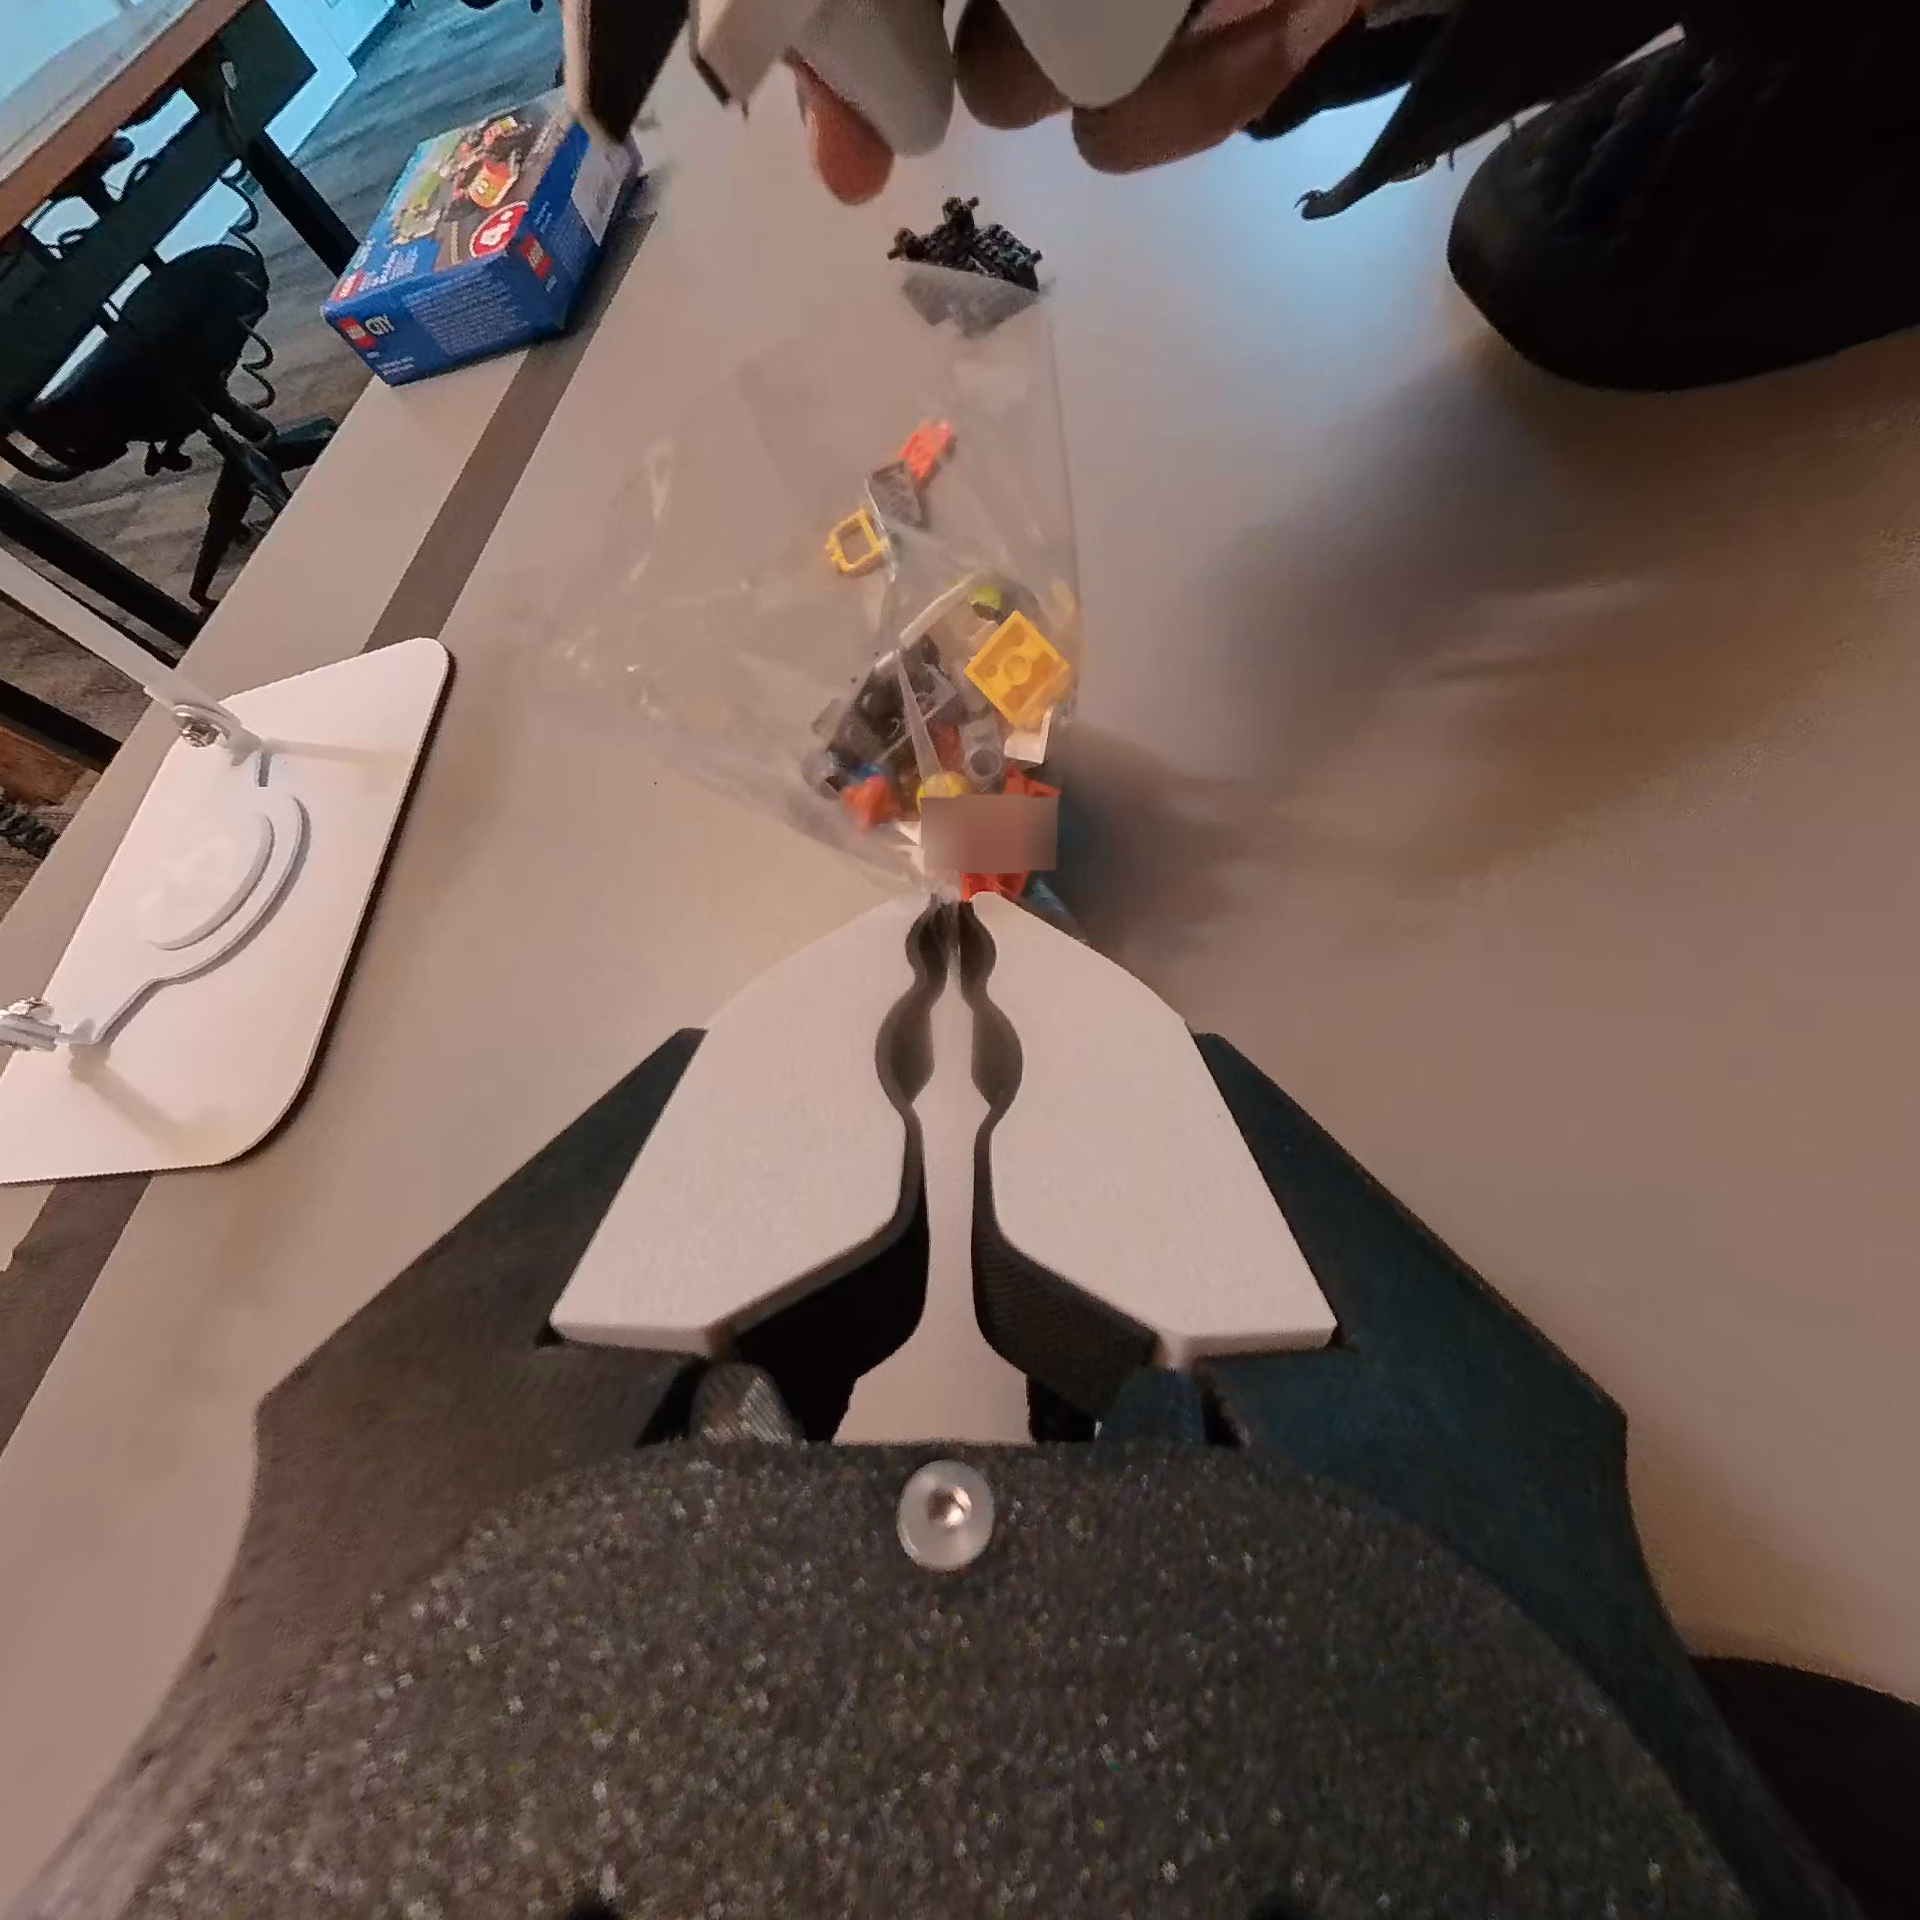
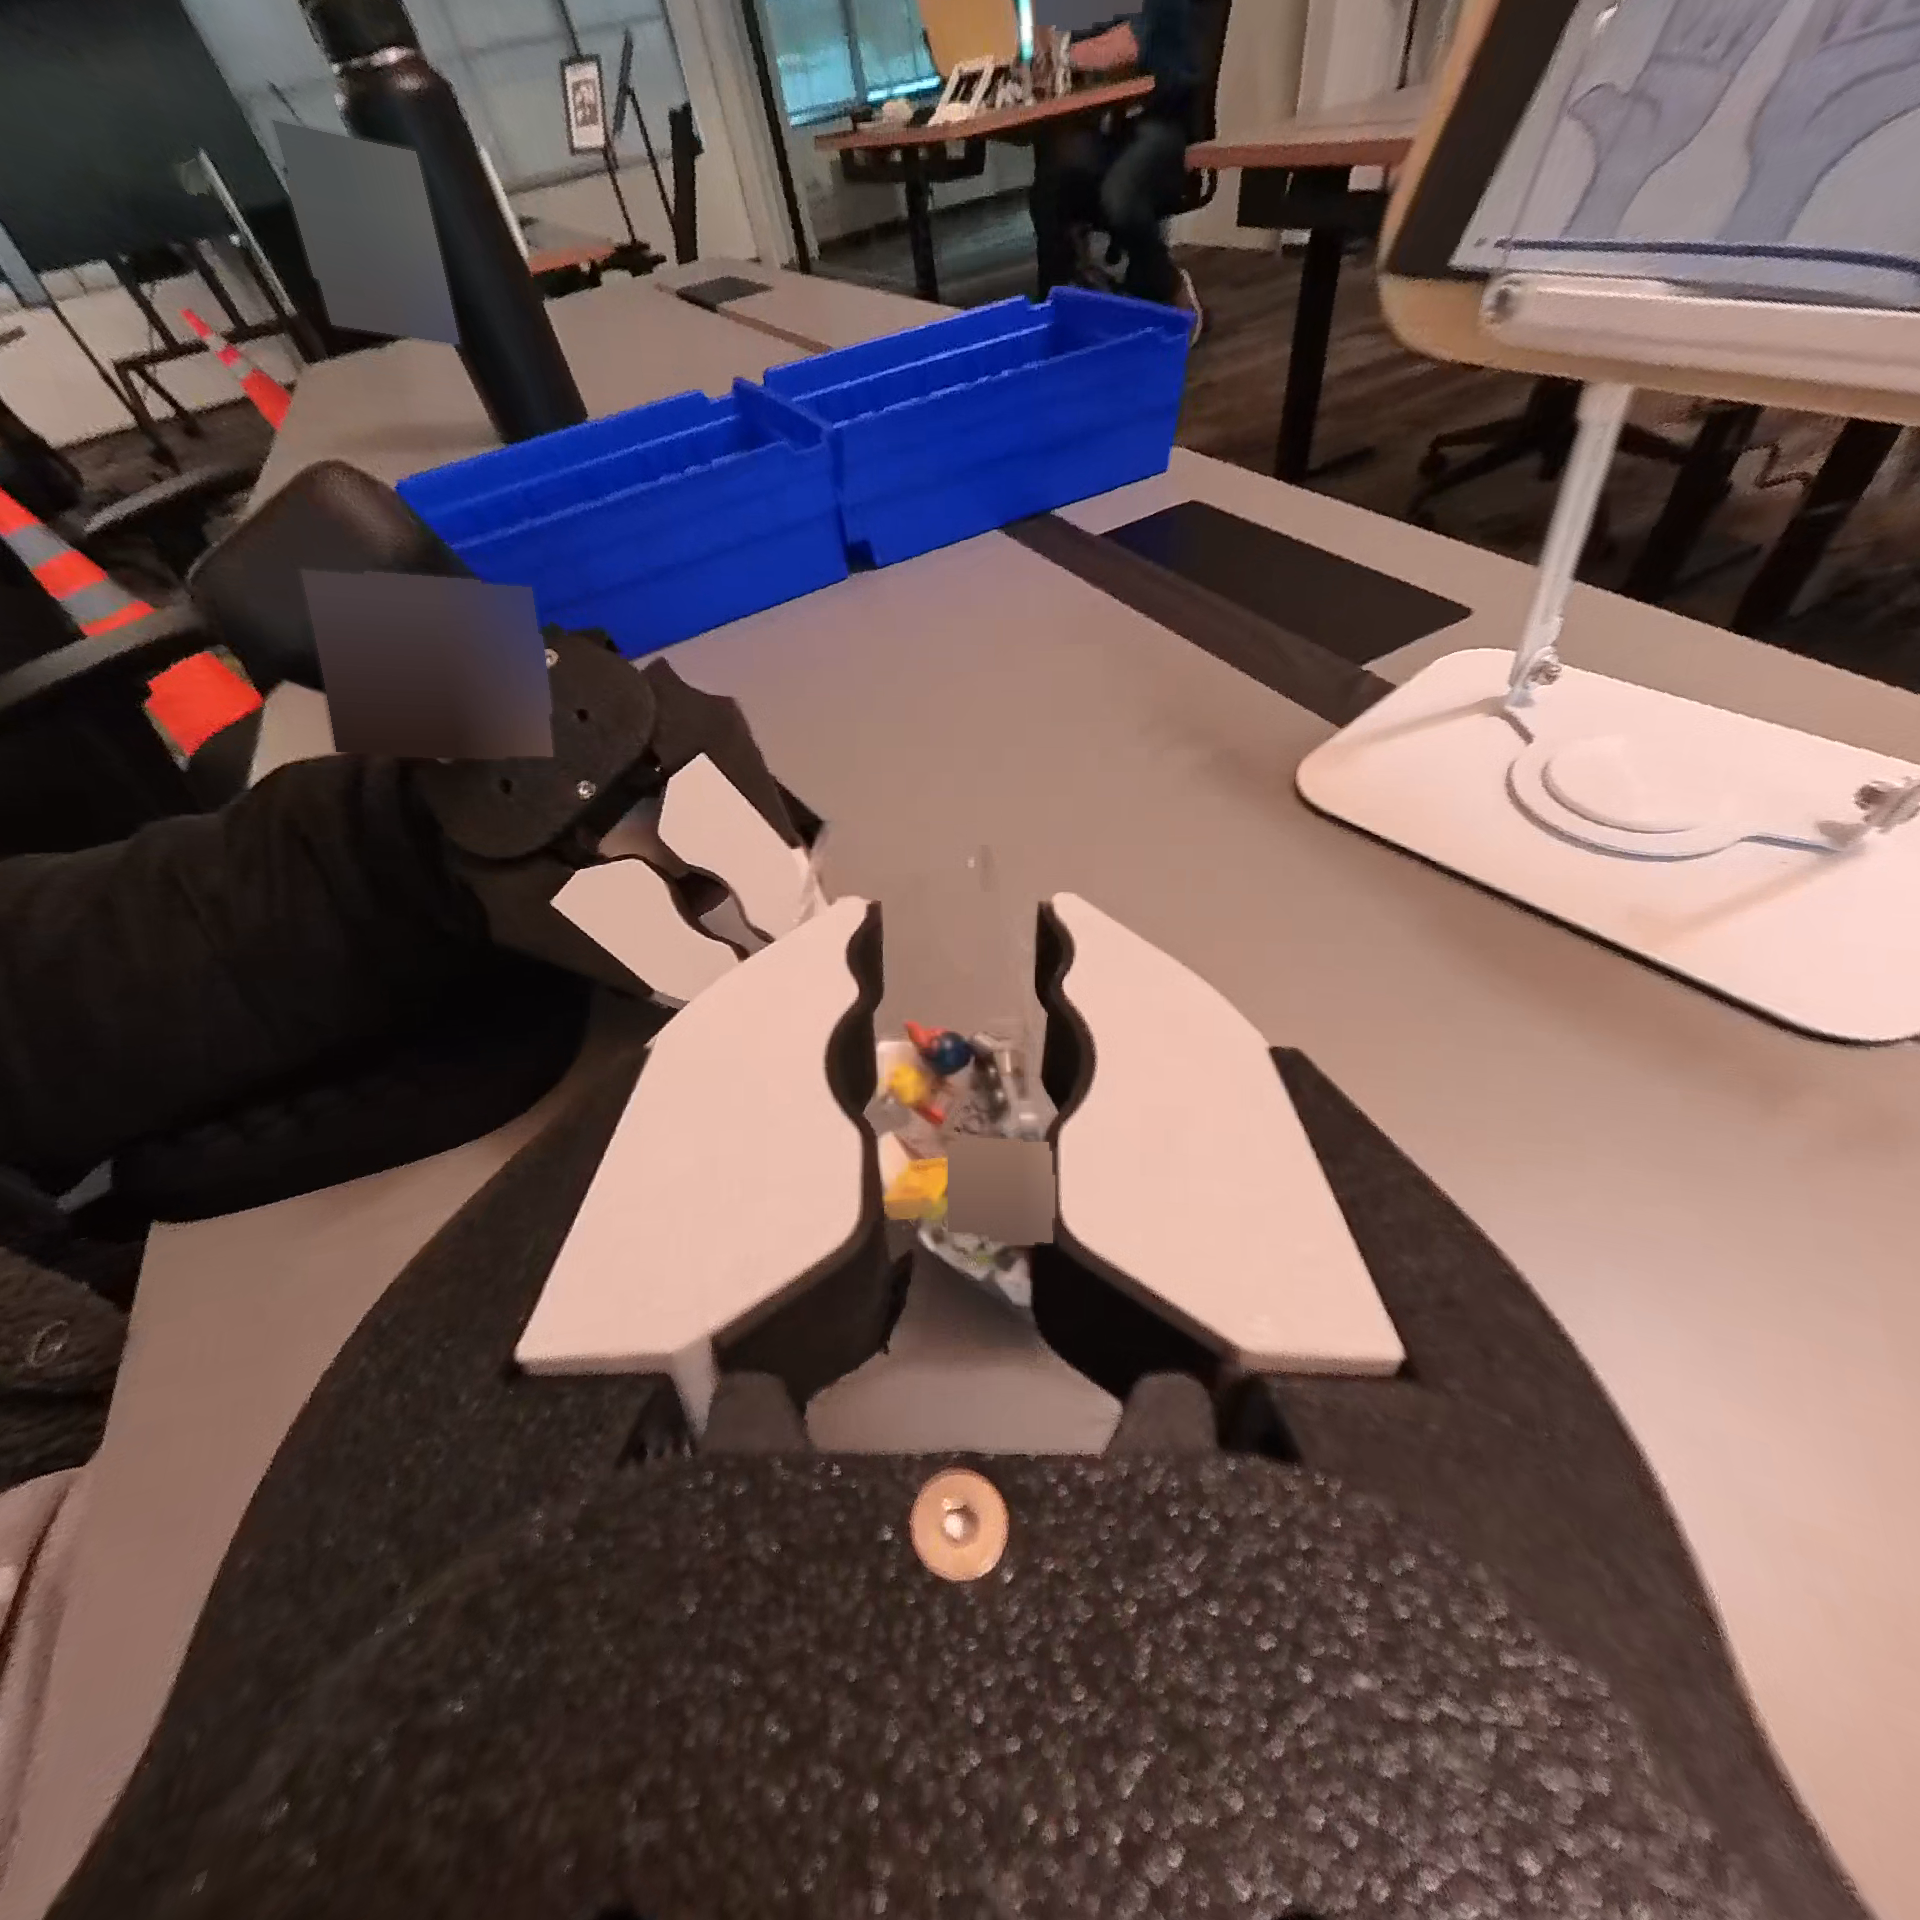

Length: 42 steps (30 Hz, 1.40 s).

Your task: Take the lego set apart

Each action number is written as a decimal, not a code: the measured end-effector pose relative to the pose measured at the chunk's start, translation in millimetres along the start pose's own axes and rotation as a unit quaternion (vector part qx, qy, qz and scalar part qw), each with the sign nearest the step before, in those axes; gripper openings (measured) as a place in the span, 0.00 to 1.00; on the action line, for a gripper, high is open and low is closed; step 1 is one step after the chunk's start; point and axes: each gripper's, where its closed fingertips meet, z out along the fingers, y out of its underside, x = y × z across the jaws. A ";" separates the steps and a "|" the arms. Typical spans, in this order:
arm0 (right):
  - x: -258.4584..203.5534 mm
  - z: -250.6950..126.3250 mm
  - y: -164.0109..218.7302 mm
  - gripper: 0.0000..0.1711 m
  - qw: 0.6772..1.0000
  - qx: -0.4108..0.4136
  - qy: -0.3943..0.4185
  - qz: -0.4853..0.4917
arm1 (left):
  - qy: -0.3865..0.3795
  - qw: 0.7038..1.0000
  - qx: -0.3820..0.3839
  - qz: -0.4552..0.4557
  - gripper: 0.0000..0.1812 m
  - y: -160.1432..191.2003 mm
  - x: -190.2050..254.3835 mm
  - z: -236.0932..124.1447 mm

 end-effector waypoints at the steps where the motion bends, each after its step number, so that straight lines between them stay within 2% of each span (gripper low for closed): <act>1: 6.6 -5.1 1.0 0.16 1.000 0.001 0.007 0.007 | 0.000 1.000 0.000 0.000 0.01 0.0 0.1 0.0; 4: 33.7 -18.2 29.8 0.16 0.997 -0.061 0.040 -0.013 | -0.001 1.000 -0.001 0.001 0.01 0.2 -0.2 -0.1; 8: 60.4 -25.0 106.8 0.18 0.972 -0.211 0.053 -0.084 | -0.002 1.000 -0.002 0.003 0.01 0.0 -0.3 -0.4; 11: 65.7 -22.0 142.3 0.20 0.959 -0.261 0.040 -0.108 | -0.002 1.000 -0.003 0.003 0.01 0.1 -0.4 -0.4; 13: 66.5 -19.0 149.8 0.18 0.957 -0.268 0.031 -0.104 | -0.002 1.000 -0.004 0.004 0.01 0.2 -0.6 -0.6; 14: 66.3 -19.0 148.8 0.12 0.958 -0.266 0.028 -0.100 | -0.003 1.000 -0.004 0.005 0.01 0.1 -0.6 -0.8; 15: 67.0 -19.8 149.2 0.10 0.957 -0.270 0.029 -0.103 | -0.003 1.000 -0.004 0.005 0.01 0.1 -0.6 -0.9; 18: 60.8 -18.6 137.1 0.09 0.964 -0.244 0.021 -0.102 | -0.003 1.000 -0.004 0.006 0.01 0.0 -0.7 -0.8; 23: 22.2 -13.3 47.1 0.09 0.988 -0.105 -0.020 -0.109 | -0.004 1.000 -0.004 0.005 0.01 0.1 -1.0 -0.3; 26: -3.3 -1.9 17.8 0.09 0.986 -0.085 -0.052 -0.136 | -0.005 1.000 -0.003 0.001 0.01 0.7 -1.7 0.1; 31: -15.2 14.2 11.6 0.09 0.983 -0.088 -0.081 -0.142 | -0.004 1.000 -0.002 -0.001 0.01 1.3 -1.9 0.8; 36: 0.0 1.6 1.9 0.17 0.990 -0.049 -0.065 -0.115 | -0.004 1.000 -0.002 -0.001 0.01 1.6 -2.0 1.1; 39: 34.6 -13.5 7.3 0.16 0.993 -0.059 -0.018 -0.098 | -0.003 1.000 -0.002 -0.001 0.01 1.5 -1.9 1.0; 42: 83.6 -25.9 48.8 0.15 0.983 -0.150 0.053 -0.095 | -0.004 1.000 -0.003 0.001 0.01 1.6 -1.8 1.0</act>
